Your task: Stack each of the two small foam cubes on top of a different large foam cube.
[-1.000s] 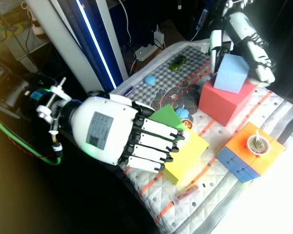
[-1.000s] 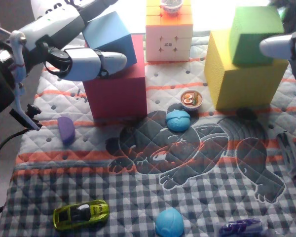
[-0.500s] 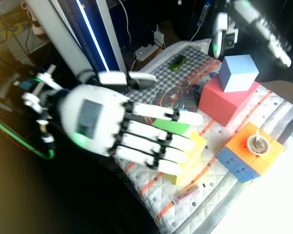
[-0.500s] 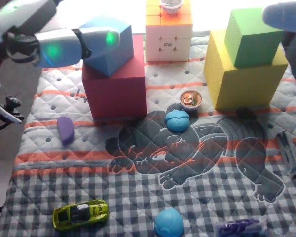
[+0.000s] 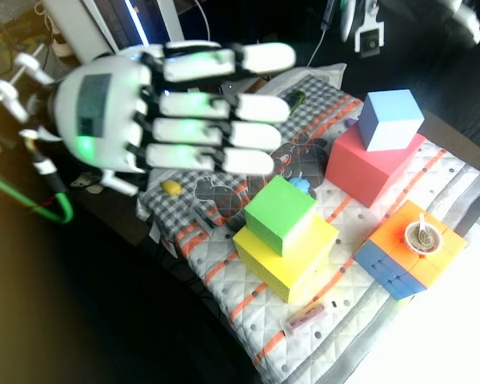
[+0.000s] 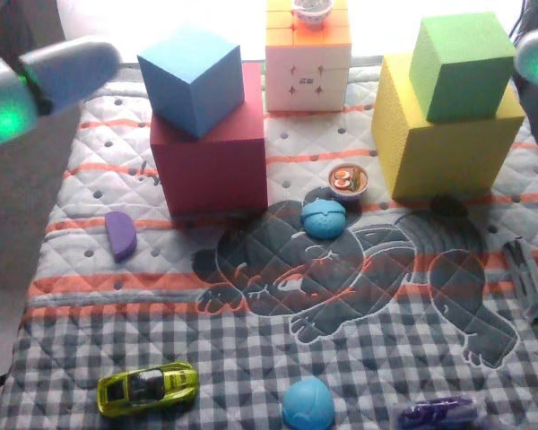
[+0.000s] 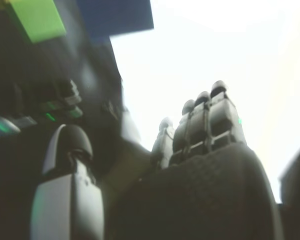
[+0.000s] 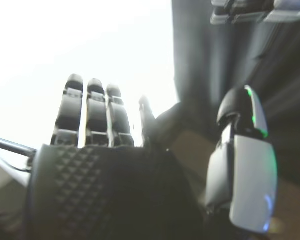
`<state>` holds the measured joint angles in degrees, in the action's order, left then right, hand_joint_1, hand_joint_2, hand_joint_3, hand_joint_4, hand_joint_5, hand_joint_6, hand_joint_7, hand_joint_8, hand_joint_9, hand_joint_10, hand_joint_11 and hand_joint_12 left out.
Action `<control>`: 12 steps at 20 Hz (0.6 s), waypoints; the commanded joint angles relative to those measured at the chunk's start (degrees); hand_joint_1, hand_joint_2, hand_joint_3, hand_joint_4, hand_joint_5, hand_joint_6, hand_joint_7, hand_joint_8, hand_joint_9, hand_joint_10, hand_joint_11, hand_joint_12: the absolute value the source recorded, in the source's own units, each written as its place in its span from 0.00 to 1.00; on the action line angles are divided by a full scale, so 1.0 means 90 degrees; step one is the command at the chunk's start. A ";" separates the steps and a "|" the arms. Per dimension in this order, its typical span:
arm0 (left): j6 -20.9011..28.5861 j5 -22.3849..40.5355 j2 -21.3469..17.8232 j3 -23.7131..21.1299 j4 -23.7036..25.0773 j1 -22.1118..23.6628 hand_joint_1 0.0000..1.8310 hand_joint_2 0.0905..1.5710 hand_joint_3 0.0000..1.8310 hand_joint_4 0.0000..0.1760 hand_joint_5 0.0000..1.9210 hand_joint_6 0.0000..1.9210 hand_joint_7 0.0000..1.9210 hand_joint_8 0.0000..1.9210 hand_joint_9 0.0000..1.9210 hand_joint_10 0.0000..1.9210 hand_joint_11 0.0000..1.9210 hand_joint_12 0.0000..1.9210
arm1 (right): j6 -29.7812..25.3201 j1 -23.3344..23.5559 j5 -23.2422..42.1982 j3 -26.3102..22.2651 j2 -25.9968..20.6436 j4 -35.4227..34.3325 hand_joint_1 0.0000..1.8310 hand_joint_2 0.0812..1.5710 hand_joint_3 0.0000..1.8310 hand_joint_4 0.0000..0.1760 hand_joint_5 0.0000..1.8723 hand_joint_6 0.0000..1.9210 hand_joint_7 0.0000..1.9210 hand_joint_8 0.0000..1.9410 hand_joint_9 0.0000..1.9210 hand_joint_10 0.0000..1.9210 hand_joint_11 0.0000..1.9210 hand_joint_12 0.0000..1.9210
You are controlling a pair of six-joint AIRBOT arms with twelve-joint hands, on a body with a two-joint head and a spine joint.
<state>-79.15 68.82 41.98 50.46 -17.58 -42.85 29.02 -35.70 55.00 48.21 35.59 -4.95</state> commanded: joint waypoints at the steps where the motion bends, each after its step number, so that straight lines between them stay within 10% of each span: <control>1: 0.0178 0.1371 -0.0049 -0.0044 0.0106 -0.0114 0.34 0.71 0.01 1.00 0.00 0.00 0.00 0.00 0.00 0.00 0.00 0.00 | -0.0033 -0.0151 0.1715 0.0046 -0.0051 -0.0090 0.20 0.75 0.02 0.47 0.00 0.00 0.00 0.00 0.00 0.00 0.00 0.00; 6: 0.0275 0.2521 -0.0196 -0.0324 0.0190 -0.0756 0.36 0.73 0.00 1.00 0.00 0.00 0.00 0.00 0.00 0.00 0.00 0.02 | -0.0033 -0.1202 0.3402 0.0016 -0.0015 -0.0346 0.30 0.79 0.00 0.28 0.00 0.00 0.00 0.00 0.00 0.00 0.00 0.00; 8: 0.0275 0.2650 -0.0212 -0.0338 0.0248 -0.0786 0.47 0.66 0.00 1.00 0.00 0.00 0.00 0.00 0.00 0.00 0.00 0.00 | -0.0033 -0.1302 0.3599 -0.0023 -0.0014 -0.0349 0.38 0.65 0.01 0.51 0.00 0.00 0.00 0.00 0.00 0.00 0.00 0.06; 9: 0.0275 0.2743 -0.0212 -0.0345 0.0309 -0.0774 0.55 0.70 0.00 1.00 0.00 0.00 0.06 0.07 0.03 0.67 0.00 0.66 | -0.0033 -0.1333 0.3712 -0.0041 -0.0029 -0.0331 0.35 0.65 0.01 0.76 0.00 0.00 0.00 0.00 0.00 0.00 0.00 0.13; 10: 0.0276 0.2899 -0.0220 -0.0383 0.0339 -0.0774 0.52 0.75 0.00 0.96 0.00 0.00 0.01 0.01 0.01 0.44 0.00 0.70 | -0.0033 -0.1376 0.3827 -0.0066 -0.0059 -0.0303 0.39 0.63 0.00 0.73 0.03 0.01 0.00 0.00 0.00 0.00 0.00 0.15; 11: 0.0276 0.3057 -0.0238 -0.0418 0.0388 -0.0802 0.52 0.79 0.01 0.58 0.00 0.51 0.02 0.38 0.00 0.65 0.00 0.86 | -0.0033 -0.1420 0.3920 -0.0084 -0.0086 -0.0269 0.37 0.71 0.00 0.74 0.05 0.47 0.00 0.00 0.00 0.00 0.00 0.03; 12: 0.0275 0.3236 -0.0254 -0.0444 0.0419 -0.0892 0.44 0.84 0.00 0.92 0.23 0.79 0.07 0.46 0.00 0.60 0.00 0.79 | -0.0033 -0.1429 0.3924 -0.0029 -0.0086 -0.0274 0.34 0.70 0.00 0.95 0.06 0.59 0.00 0.00 0.04 0.00 0.00 0.11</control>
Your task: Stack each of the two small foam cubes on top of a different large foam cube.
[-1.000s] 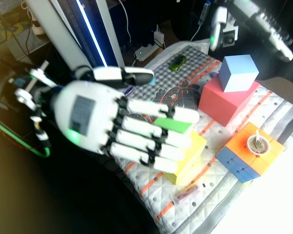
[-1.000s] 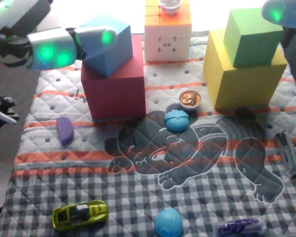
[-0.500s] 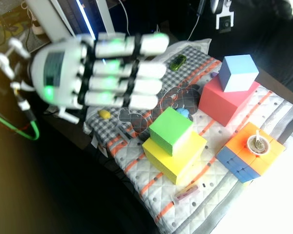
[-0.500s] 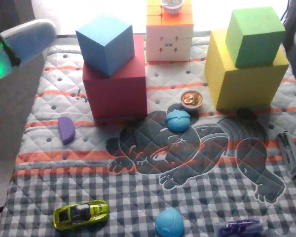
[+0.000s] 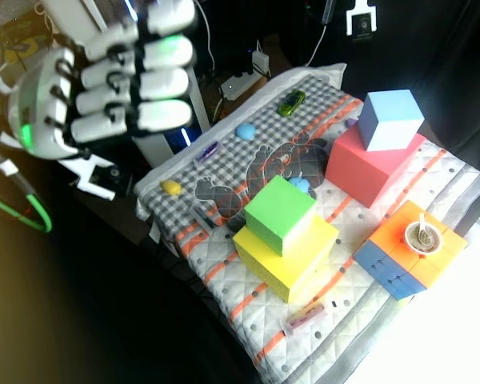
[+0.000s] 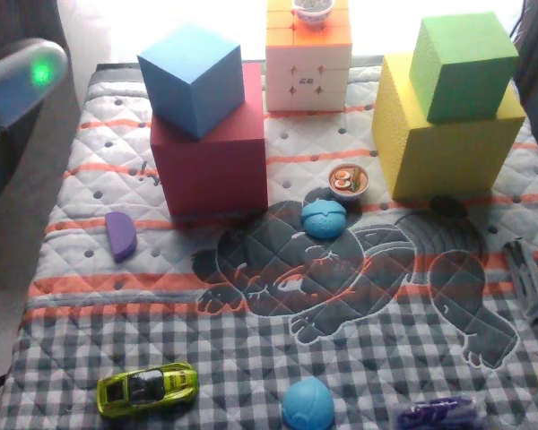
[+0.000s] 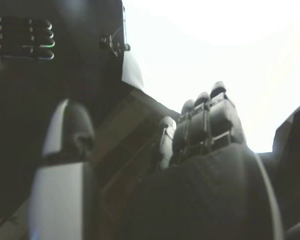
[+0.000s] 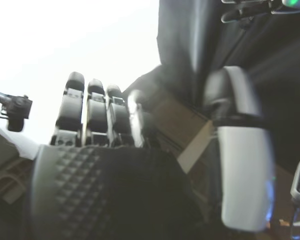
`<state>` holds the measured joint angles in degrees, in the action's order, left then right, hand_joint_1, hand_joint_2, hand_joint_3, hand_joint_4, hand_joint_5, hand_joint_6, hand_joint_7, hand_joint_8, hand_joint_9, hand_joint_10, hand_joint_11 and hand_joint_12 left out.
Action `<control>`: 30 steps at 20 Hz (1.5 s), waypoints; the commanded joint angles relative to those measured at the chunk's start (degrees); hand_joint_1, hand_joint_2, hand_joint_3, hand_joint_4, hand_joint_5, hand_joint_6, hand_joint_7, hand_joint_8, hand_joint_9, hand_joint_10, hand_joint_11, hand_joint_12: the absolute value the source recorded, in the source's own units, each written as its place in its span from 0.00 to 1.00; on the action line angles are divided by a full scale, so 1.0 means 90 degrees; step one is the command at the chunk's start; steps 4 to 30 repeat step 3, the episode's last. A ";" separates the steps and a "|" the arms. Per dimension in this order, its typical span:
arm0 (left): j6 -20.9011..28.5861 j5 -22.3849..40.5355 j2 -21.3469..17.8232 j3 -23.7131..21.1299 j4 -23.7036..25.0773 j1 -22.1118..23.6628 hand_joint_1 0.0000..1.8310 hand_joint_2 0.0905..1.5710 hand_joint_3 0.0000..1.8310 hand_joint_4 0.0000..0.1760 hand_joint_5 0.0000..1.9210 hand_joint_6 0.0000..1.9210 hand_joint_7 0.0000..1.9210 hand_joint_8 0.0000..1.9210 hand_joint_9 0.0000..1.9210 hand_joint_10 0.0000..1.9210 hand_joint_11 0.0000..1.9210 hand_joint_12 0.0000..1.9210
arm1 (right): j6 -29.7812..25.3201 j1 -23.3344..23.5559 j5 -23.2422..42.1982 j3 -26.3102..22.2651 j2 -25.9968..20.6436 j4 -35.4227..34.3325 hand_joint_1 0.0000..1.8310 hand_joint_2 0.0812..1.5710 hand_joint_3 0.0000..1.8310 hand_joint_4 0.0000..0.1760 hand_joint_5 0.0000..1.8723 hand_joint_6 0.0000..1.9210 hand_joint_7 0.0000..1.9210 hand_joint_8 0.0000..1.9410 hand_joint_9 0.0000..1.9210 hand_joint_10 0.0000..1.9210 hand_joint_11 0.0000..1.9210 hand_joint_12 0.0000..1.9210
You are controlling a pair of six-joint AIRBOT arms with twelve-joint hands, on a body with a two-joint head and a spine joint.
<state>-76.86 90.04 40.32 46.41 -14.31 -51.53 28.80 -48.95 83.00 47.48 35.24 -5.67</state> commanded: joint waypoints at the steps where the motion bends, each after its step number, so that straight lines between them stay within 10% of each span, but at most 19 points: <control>1: 0.0021 0.1016 -0.0091 -0.0036 0.0061 -0.0006 0.44 0.83 0.01 0.98 0.30 0.81 0.14 0.34 0.00 0.38 0.00 0.28 | -0.0008 0.0004 0.0914 0.0034 -0.0045 -0.0195 0.24 0.74 0.01 0.99 0.01 0.73 0.11 0.04 0.05 0.00 0.00 0.25; 2: -0.0119 0.1015 -0.0140 -0.0093 0.0124 0.0003 0.42 0.80 0.00 1.00 0.06 0.18 0.16 0.30 0.00 0.31 0.00 0.07 | -0.0008 -0.0032 0.0982 -0.0002 -0.0047 -0.0139 0.17 0.75 0.00 1.00 0.00 0.56 0.18 0.05 0.07 0.01 0.00 0.20; 3: -0.0203 0.1016 -0.0189 -0.0149 0.0253 0.0042 0.39 0.80 0.00 1.00 0.07 0.45 0.03 0.12 0.00 0.06 0.00 0.01 | -0.0008 -0.0118 0.1168 -0.0047 -0.0051 -0.0108 0.16 0.74 0.00 1.00 0.00 0.60 0.20 0.04 0.07 0.01 0.00 0.23; 30: -0.0203 0.1016 -0.0189 -0.0149 0.0253 0.0042 0.39 0.80 0.00 1.00 0.07 0.45 0.03 0.12 0.00 0.06 0.00 0.01 | -0.0008 -0.0118 0.1168 -0.0047 -0.0051 -0.0108 0.16 0.74 0.00 1.00 0.00 0.60 0.20 0.04 0.07 0.01 0.00 0.23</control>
